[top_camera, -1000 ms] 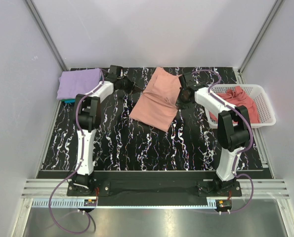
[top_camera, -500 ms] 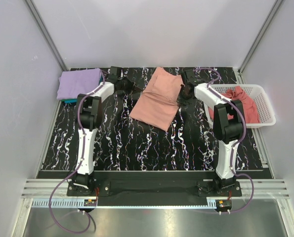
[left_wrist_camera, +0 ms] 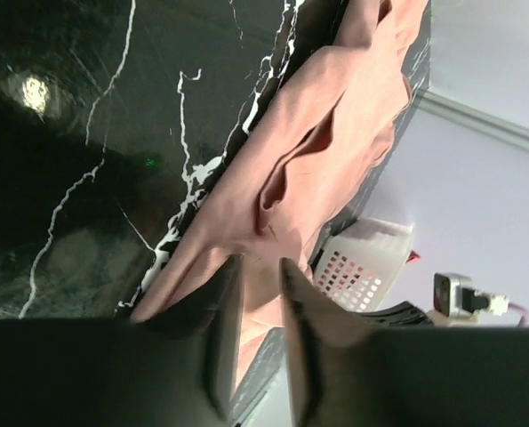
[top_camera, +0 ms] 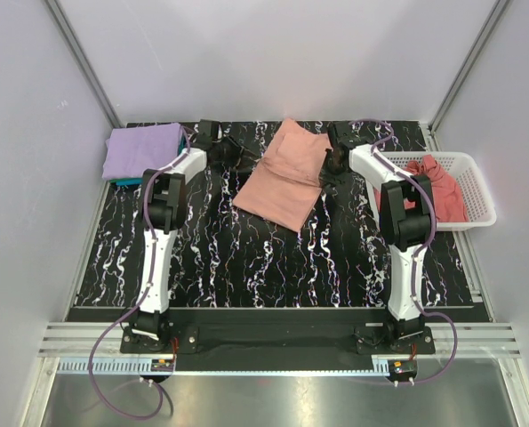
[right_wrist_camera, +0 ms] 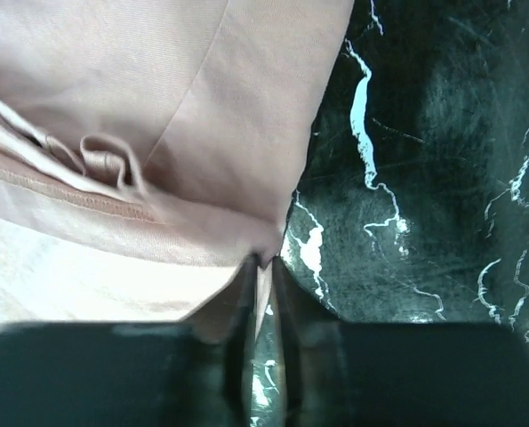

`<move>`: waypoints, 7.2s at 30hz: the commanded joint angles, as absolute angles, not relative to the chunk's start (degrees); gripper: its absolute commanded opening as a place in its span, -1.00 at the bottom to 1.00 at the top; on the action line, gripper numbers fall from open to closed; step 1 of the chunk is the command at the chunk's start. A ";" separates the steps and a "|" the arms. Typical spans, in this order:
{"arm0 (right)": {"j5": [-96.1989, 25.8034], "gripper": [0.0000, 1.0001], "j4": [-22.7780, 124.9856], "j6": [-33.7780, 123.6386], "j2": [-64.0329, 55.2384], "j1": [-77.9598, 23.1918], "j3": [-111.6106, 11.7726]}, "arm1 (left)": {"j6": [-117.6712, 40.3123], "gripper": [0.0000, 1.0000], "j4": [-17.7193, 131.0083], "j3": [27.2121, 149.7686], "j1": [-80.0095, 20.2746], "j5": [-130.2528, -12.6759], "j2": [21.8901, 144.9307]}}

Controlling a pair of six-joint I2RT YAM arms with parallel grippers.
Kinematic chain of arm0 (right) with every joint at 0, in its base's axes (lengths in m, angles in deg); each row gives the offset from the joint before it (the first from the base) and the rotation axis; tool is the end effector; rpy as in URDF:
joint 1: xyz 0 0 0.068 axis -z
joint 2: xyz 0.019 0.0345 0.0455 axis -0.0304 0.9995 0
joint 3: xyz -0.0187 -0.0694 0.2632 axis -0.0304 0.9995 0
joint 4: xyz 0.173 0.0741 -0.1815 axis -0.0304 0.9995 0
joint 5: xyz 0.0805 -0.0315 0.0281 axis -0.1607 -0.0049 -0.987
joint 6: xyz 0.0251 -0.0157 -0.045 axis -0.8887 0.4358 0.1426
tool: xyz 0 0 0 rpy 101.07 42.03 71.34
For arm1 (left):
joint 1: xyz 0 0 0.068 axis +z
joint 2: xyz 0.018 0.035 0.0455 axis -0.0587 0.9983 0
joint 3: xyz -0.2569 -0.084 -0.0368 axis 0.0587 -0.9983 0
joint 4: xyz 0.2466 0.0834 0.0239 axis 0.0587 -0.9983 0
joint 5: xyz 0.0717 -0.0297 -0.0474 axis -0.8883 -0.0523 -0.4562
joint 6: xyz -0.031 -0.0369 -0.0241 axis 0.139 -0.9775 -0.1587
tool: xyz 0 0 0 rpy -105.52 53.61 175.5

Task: Fold and stack the t-shirts
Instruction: Fold the tshirt

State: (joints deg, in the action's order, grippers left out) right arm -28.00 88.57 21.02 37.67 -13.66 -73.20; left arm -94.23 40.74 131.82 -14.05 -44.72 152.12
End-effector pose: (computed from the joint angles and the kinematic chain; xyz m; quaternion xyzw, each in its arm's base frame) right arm 0.4467 0.1233 0.1917 0.1285 0.9624 0.0972 0.2188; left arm 0.5405 -0.1227 0.1340 -0.3058 0.8263 -0.4557 0.1265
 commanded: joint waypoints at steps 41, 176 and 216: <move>-41.09 -0.52 90.50 24.94 42.76 -10.30 -90.31 | -85.54 -0.31 45.84 137.78 -19.63 -43.42 154.08; -45.39 0.26 84.02 3.32 -14.11 -24.36 -6.91 | -69.28 0.18 41.15 53.95 -28.06 -47.56 94.57; -41.09 0.25 85.49 0.86 -22.20 -24.45 -4.25 | -74.74 -1.00 45.31 48.84 -30.44 -48.26 94.93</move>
